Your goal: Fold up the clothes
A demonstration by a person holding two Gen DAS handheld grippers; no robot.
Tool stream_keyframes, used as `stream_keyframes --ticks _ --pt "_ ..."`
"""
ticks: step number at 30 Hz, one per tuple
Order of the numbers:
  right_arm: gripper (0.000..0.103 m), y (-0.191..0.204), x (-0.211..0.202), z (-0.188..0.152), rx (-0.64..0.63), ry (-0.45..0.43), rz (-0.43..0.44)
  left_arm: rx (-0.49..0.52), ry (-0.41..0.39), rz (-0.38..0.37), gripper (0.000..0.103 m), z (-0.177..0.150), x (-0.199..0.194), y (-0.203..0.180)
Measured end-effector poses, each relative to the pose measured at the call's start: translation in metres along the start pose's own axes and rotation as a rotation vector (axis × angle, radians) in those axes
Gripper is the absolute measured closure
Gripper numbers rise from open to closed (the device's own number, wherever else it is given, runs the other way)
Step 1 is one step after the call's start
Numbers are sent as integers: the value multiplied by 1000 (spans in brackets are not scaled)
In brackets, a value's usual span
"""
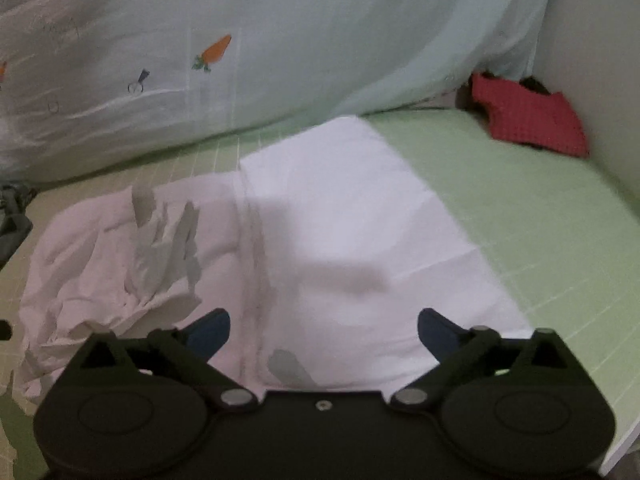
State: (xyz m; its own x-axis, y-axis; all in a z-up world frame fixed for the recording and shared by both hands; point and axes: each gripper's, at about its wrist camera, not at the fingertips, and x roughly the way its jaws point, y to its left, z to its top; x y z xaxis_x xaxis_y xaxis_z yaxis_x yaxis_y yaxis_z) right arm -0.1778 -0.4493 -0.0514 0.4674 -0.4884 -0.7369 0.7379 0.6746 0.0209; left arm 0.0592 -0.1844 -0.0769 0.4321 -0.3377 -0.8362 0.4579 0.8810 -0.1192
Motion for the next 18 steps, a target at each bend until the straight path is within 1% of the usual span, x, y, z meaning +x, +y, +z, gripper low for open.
stream_keyframes --ticks 7,10,11,12,13,15,16,17,18 --pt "1 -39 3 2 30 26 -57 -59 44 -24 0 13 32 -7" --pt "1 -56 7 4 58 36 -101 -84 58 -47 6 15 40 -8" --pt "1 -61 8 5 65 38 -117 -96 60 -56 18 15 42 -8" --pt "1 -66 9 5 73 41 -131 -112 61 -73 37 14 43 -7" --pt "1 -70 10 6 80 46 -139 -133 64 -89 46 14 44 -7" --pt "1 -80 13 6 96 58 -155 -139 56 -88 77 15 42 -10" --pt "1 -84 14 7 103 63 -162 -142 53 -87 83 16 41 -12" --pt "1 -89 15 7 110 66 -163 -132 42 -95 91 17 38 -14" --pt "1 -93 15 7 116 68 -163 -128 22 -103 95 18 33 -16"
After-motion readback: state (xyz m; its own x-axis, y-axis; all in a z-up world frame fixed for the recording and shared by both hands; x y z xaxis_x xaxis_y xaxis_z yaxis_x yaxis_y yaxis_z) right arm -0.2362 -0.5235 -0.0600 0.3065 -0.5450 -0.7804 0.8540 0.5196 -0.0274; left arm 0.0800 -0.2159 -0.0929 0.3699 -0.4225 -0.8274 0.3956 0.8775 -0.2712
